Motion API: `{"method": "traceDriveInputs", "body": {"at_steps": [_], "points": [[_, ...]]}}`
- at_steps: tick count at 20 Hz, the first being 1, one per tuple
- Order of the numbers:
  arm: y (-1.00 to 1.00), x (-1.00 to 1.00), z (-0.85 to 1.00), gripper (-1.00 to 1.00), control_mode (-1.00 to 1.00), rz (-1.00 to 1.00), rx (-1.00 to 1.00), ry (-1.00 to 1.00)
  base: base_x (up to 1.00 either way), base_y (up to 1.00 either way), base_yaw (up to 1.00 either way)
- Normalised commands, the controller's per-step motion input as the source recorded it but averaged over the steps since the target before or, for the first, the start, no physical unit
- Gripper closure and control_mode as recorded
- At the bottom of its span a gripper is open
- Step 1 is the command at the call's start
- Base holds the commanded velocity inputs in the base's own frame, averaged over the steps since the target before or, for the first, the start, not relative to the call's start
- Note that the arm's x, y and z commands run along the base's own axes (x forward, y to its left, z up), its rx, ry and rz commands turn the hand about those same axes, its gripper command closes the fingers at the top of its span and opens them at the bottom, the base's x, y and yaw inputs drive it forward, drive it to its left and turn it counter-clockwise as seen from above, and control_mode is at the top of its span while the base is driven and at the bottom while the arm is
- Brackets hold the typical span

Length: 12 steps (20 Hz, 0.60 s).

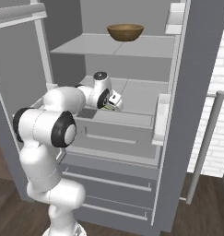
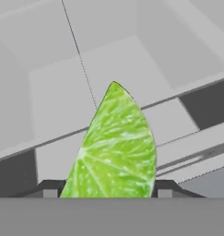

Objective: Grab a lemon wedge from the fridge and one ice cube from the ice bowl, and put them in the glass of lemonade.

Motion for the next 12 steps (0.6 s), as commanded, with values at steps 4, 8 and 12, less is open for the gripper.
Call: {"method": "traceDriveInputs", "body": {"at_steps": [4,8,12], "points": [[0.0,-1.0,0.73,1.0,-1.0,0.08,-0.06,0.08,0.0,0.0,0.0],[0.0,-1.0,0.67,1.0,-1.0,0.09,-0.09,0.16,0.0,0.0,0.0],[0.01,-1.0,0.39,1.0,-1.0,0.07,-0.08,0.19,0.0,0.0,0.0]]}}
